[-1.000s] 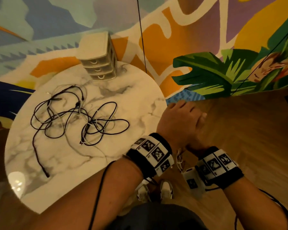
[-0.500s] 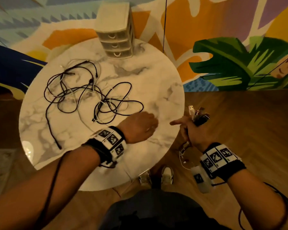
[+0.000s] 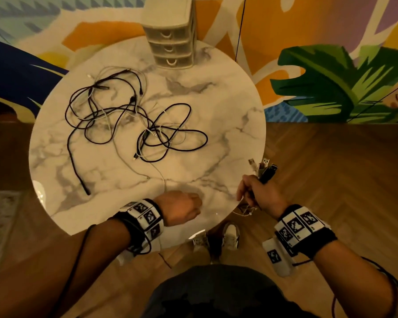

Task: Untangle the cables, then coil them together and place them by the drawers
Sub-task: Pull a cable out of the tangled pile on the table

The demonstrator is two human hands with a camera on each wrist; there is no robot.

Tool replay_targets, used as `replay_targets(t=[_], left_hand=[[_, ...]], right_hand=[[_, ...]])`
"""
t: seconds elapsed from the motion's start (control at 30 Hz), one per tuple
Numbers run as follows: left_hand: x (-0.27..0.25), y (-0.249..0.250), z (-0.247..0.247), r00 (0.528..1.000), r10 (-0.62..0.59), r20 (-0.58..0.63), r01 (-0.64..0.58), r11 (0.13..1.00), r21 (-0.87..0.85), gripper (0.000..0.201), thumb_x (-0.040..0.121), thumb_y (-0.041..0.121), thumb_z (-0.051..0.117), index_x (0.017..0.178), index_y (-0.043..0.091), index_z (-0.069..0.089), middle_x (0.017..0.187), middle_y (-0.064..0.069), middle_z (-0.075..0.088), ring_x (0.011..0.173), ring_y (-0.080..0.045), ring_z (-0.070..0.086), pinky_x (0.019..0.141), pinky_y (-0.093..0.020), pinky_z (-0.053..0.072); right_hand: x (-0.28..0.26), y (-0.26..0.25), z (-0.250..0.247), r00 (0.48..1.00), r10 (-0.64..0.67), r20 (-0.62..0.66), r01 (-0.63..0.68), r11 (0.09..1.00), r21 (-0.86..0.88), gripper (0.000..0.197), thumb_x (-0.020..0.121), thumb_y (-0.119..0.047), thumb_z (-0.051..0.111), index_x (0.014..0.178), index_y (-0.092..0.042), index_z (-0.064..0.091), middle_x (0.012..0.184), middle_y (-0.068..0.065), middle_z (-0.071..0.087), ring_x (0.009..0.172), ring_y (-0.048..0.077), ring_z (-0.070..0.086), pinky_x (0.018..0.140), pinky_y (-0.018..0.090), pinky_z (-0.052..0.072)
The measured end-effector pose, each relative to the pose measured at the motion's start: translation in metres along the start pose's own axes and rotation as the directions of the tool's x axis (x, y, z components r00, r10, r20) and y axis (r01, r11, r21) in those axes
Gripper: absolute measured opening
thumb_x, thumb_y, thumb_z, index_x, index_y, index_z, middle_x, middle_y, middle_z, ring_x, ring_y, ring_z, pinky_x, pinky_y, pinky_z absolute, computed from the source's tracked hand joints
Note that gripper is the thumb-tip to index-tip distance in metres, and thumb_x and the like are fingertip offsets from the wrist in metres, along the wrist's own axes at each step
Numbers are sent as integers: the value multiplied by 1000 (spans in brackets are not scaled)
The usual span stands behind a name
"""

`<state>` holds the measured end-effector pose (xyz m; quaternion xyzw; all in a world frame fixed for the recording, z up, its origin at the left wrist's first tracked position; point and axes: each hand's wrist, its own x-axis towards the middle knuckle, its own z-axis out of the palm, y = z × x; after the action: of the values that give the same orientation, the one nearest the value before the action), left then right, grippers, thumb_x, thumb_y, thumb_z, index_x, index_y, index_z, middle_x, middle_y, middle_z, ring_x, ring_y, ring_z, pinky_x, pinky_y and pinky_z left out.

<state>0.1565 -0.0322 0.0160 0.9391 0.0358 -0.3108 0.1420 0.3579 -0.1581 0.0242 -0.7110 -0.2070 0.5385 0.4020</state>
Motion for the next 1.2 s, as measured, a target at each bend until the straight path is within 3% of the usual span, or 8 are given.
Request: replay_targets(t=[0.17,0.33,0.5,0.6,0.87,0.93,1.1,1.2], left_hand=[[-12,10,18,868,28,495,-201,932,301,52,82,43,65,122,11,57,124,-10,56,117,-34,48,98,-46,38],[-19,8,26,838,1,546,-162,955,248,30,92,10,49,120,0,59,123,-17,58,114,-36,53,97,-43,42],[-10,9,-27,999,38,-16,-38,999,8,25,99,26,40,111,8,52,106,-11,60,91,-30,58,74,-39,45],[-1,18,-70,872,-91,-481,-8,980,-200,21,99,31,40,99,13,51,90,-1,54,75,-20,50,63,-32,37],[-16,-48,-38,826,-333,-455,196,926,-322,31,94,38,37,86,17,58,81,0,61,82,-23,57,70,-31,36],[-34,-93,-29,736,-451,-505,368,893,-261,45,85,38,27,84,12,63,89,-10,62,85,-34,57,70,-39,44],[-82,-155,-83,172,-619,-766,568,697,-437,24,92,26,54,87,6,67,94,-18,56,86,-36,51,70,-42,41],[-79,-154,-90,229,-777,-586,556,599,-576,28,93,33,52,87,9,64,89,-18,61,85,-36,57,67,-39,44]], right_hand=[[-2,14,6,999,25,33,-25,1000,9,56,100,-24,35,54,-8,60,50,20,50,34,11,36,41,21,32],[-3,9,12,998,18,64,-19,1000,6,56,102,-25,31,64,5,59,36,1,43,32,8,34,42,19,33],[1,3,28,991,6,137,-4,1000,-18,56,102,-30,30,71,-3,68,41,1,45,36,9,38,48,21,34],[-7,-10,38,985,-81,155,79,997,19,57,100,-35,34,58,-20,70,46,7,46,37,10,39,45,19,35],[14,-32,-4,947,-116,-301,187,957,222,45,94,-38,51,53,-20,42,46,-4,37,37,5,31,35,16,26],[12,-35,-19,910,-73,-408,197,942,270,43,94,-37,51,55,-22,43,49,-4,40,42,8,35,41,20,30],[12,-32,-32,855,-59,-516,198,955,220,37,93,-42,51,62,-22,44,56,-8,45,53,9,40,51,24,33],[18,-27,-27,850,-77,-521,203,961,189,39,94,-43,49,61,-24,40,45,-14,43,50,5,38,53,24,30]])
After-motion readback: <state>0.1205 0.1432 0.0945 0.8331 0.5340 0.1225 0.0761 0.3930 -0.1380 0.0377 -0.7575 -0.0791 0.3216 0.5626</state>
